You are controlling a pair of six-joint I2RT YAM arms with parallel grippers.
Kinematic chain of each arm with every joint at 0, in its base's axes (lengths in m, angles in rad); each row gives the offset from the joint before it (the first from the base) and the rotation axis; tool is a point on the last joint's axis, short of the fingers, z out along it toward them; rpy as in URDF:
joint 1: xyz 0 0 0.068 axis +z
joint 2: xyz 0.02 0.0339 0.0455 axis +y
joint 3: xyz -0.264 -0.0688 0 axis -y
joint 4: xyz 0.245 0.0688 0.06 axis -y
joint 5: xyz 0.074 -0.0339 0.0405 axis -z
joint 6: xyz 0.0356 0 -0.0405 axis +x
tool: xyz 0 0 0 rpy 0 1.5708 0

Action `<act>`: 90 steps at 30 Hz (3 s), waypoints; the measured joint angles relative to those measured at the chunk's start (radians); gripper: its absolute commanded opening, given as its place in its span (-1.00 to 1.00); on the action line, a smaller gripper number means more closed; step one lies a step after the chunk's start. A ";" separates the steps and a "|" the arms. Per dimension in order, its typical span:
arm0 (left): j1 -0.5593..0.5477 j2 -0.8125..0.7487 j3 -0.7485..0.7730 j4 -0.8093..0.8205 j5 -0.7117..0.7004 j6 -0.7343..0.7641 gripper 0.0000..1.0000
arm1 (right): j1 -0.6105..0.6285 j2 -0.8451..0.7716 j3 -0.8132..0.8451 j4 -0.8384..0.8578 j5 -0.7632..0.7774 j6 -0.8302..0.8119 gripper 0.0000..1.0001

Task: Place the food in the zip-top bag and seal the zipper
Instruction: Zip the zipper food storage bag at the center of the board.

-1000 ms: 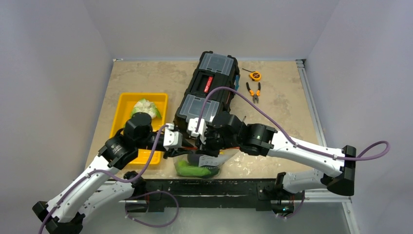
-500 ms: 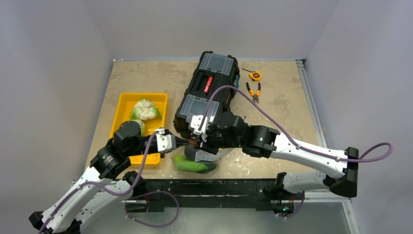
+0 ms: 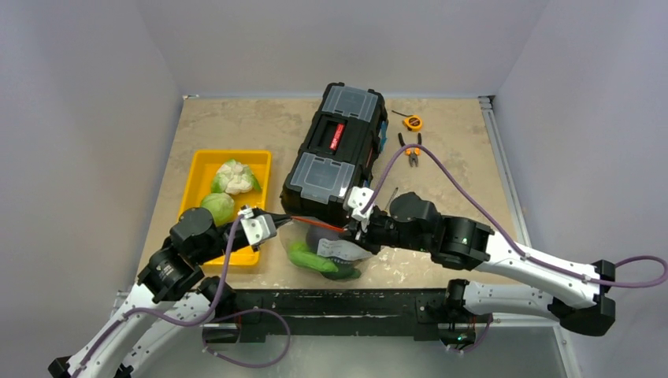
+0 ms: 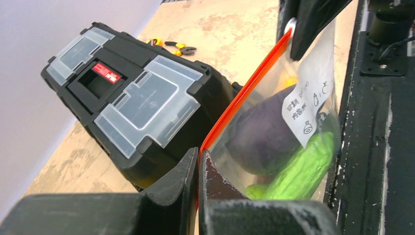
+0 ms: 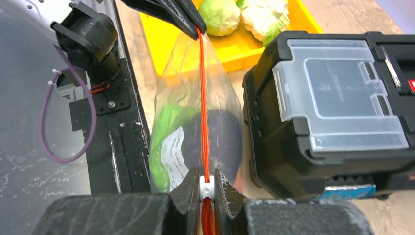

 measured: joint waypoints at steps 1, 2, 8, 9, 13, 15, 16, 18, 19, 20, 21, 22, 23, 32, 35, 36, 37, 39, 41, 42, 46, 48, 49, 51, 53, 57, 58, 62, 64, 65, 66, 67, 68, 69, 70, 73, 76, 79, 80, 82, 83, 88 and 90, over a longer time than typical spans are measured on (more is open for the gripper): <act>0.004 -0.005 -0.002 0.000 -0.005 0.000 -1.00 | 0.000 -0.015 -0.004 -0.011 0.006 0.008 -1.00; 0.009 -0.008 -0.004 0.000 -0.005 0.000 -1.00 | 0.000 -0.027 -0.008 -0.015 0.008 0.013 -1.00; 0.037 0.003 -0.007 -0.003 0.090 0.016 -1.00 | -0.001 -0.044 -0.016 -0.045 -0.010 0.034 -1.00; 0.042 0.003 -0.008 -0.009 0.105 0.018 -1.00 | -0.001 -0.036 -0.016 -0.050 -0.011 0.034 -1.00; 0.059 0.013 -0.010 -0.011 0.198 0.024 -0.13 | -0.002 0.030 -0.016 -0.068 -0.030 0.031 -1.00; 0.059 0.035 -0.010 0.007 0.262 0.012 0.20 | -0.002 0.068 -0.012 -0.062 -0.042 0.025 -1.00; 0.059 0.049 -0.010 0.017 0.291 0.003 0.34 | -0.002 0.085 -0.008 -0.059 -0.045 0.023 -1.00; 0.059 0.080 -0.010 0.043 0.347 -0.014 0.57 | -0.002 0.119 0.008 -0.052 -0.056 0.016 -1.00; 0.059 0.092 -0.010 0.054 0.370 -0.022 0.58 | -0.002 0.132 0.018 -0.047 -0.061 0.011 -1.00; 0.059 0.103 -0.011 0.070 0.394 -0.031 0.59 | -0.002 0.143 0.028 -0.044 -0.064 0.008 -1.00; 0.059 0.111 -0.012 0.080 0.414 -0.040 0.59 | -0.002 0.151 0.037 -0.040 -0.066 0.005 -1.00; 0.059 0.118 -0.012 0.090 0.431 -0.049 0.59 | -0.002 0.158 0.043 -0.037 -0.068 0.002 -1.00; 0.059 0.123 -0.012 0.100 0.443 -0.054 0.57 | -0.002 0.163 0.050 -0.033 -0.070 -0.002 -1.00; 0.044 0.230 -0.003 0.069 0.462 -0.047 0.22 | -0.002 0.193 0.066 -0.004 -0.103 -0.018 -1.00; 0.040 0.278 0.020 0.021 0.443 -0.031 0.08 | -0.002 0.200 0.074 -0.003 -0.116 -0.021 -1.00; 0.040 0.291 0.027 0.009 0.435 -0.029 -0.01 | -0.002 0.203 0.077 -0.003 -0.117 -0.022 -1.00; 0.040 0.298 0.032 0.000 0.426 -0.028 -0.13 | -0.002 0.206 0.080 -0.003 -0.119 -0.023 -1.00; 0.040 0.302 0.042 -0.015 0.412 -0.029 -0.38 | -0.002 0.211 0.086 -0.003 -0.120 -0.025 -1.00; 0.040 0.306 0.056 -0.025 0.393 -0.031 -0.67 | -0.002 0.218 0.093 -0.003 -0.120 -0.026 -1.00; 0.040 0.312 0.067 -0.033 0.381 -0.034 -0.87 | -0.002 0.222 0.098 -0.003 -0.119 -0.026 -1.00; 0.037 0.324 0.091 -0.058 0.327 -0.041 -1.00 | -0.004 0.244 0.118 -0.003 -0.106 -0.024 -1.00; 0.032 0.314 0.091 -0.063 0.280 -0.058 -1.00 | -0.007 0.254 0.122 0.000 -0.084 -0.016 -1.00; 0.030 0.306 0.090 -0.063 0.255 -0.069 -1.00 | -0.007 0.257 0.122 0.006 -0.074 -0.006 -1.00; 0.027 0.294 0.090 -0.062 0.212 -0.092 -1.00 | -0.007 0.257 0.124 0.012 -0.054 0.027 -1.00; 0.025 0.289 0.092 -0.062 0.174 -0.110 -1.00 | -0.007 0.251 0.125 0.008 -0.030 0.077 -1.00; 0.025 0.296 0.096 -0.065 0.116 -0.122 -1.00 | -0.008 0.210 0.108 -0.035 0.031 0.163 -1.00; 0.029 0.294 0.096 -0.069 0.105 -0.122 -1.00 | -0.008 0.180 0.089 -0.055 0.049 0.187 -1.00; 0.047 0.279 0.096 -0.082 0.071 -0.119 -1.00 | -0.008 0.062 0.037 -0.130 0.092 0.261 -1.00; 0.047 0.272 0.096 -0.082 0.083 -0.119 -1.00 | -0.008 0.011 0.027 -0.144 0.096 0.296 -1.00; 0.047 0.269 0.096 -0.080 0.095 -0.118 -1.00 | -0.008 -0.005 0.024 -0.143 0.095 0.307 -1.00; 0.047 0.266 0.096 -0.076 0.104 -0.119 -1.00 | -0.007 -0.019 0.021 -0.140 0.095 0.319 -1.00; 0.047 0.263 0.096 -0.072 0.115 -0.118 -1.00 | -0.006 -0.032 0.019 -0.140 0.094 0.328 -0.95; 0.047 0.261 0.096 -0.070 0.124 -0.117 -1.00 | -0.006 -0.042 0.018 -0.141 0.094 0.335 -0.79; 0.048 0.259 0.095 -0.069 0.136 -0.115 -1.00 | -0.006 -0.046 0.018 -0.142 0.094 0.340 -0.59; 0.048 0.256 0.095 -0.070 0.146 -0.112 -1.00 | -0.006 -0.047 0.018 -0.143 0.094 0.343 -0.40; 0.063 0.236 0.083 -0.079 0.158 -0.092 -1.00 | -0.006 -0.031 0.019 -0.171 0.094 0.334 0.06; 0.076 0.216 0.063 -0.081 0.185 -0.082 -1.00 | -0.006 0.019 0.037 -0.175 0.093 0.307 0.21; 0.077 0.212 0.055 -0.087 0.215 -0.076 -1.00 | -0.006 0.093 0.075 -0.169 0.090 0.268 0.23; 0.079 0.215 0.055 -0.089 0.225 -0.073 -1.00 | -0.007 0.125 0.095 -0.167 0.090 0.253 0.24; 0.079 0.224 0.055 -0.090 0.238 -0.069 -1.00 | -0.006 0.178 0.135 -0.164 0.090 0.226 0.24; 0.079 0.228 0.055 -0.090 0.245 -0.066 -1.00 | -0.006 0.205 0.157 -0.164 0.090 0.211 0.24; 0.079 0.231 0.055 -0.093 0.270 -0.061 -1.00 | -0.006 0.309 0.241 -0.168 0.095 0.148 0.43; 0.079 0.230 0.055 -0.093 0.278 -0.056 -1.00 | -0.006 0.321 0.246 -0.171 0.103 0.131 0.54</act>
